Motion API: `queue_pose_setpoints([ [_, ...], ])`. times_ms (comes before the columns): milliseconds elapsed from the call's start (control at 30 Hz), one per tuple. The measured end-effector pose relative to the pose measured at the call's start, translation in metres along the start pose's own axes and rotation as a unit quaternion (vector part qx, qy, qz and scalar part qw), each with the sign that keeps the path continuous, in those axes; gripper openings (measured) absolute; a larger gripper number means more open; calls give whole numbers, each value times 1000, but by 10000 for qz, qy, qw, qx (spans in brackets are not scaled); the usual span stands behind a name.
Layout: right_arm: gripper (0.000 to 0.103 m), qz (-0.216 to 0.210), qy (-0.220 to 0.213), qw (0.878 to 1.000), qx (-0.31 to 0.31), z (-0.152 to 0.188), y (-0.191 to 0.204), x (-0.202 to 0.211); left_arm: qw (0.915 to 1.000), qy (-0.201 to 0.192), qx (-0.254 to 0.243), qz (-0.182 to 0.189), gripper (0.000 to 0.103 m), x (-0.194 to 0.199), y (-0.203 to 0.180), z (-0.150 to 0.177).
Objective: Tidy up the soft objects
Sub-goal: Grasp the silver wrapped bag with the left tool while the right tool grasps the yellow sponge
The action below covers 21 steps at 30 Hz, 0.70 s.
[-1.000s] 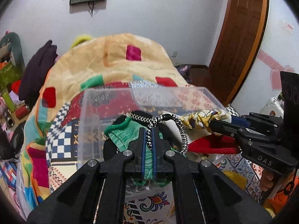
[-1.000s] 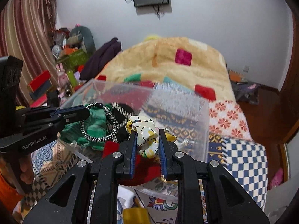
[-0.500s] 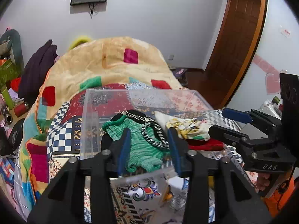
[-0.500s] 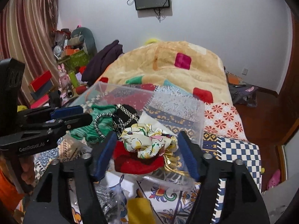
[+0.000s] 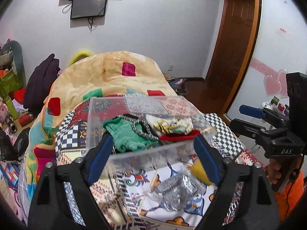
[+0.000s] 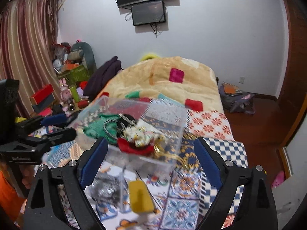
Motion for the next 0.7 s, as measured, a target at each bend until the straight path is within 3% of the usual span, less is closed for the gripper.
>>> queue_pose_setpoints([
  [233,91,95,541,9985,-31,37,-6,-20,9989,429,-170,26,94,-14,-15,36],
  [533,90,-130,1158,9932,-20,77,-1,-43,9924,1192,171,241,94,-57,-16,80],
  [700,71,-252,1278,9913,191,85,10,-45,9898,1392,177,246,94,-70,-18,89],
])
Point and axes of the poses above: each gripper's, at about its wrist camera, not at the fingertips, and x roughly against the way its jaws point, y to its left, z to its underside, the point moved 4 cm from there along -x, roughly the way its jaws point, and after that the axes turned 6 degrees about z, right-handed, at the moved point
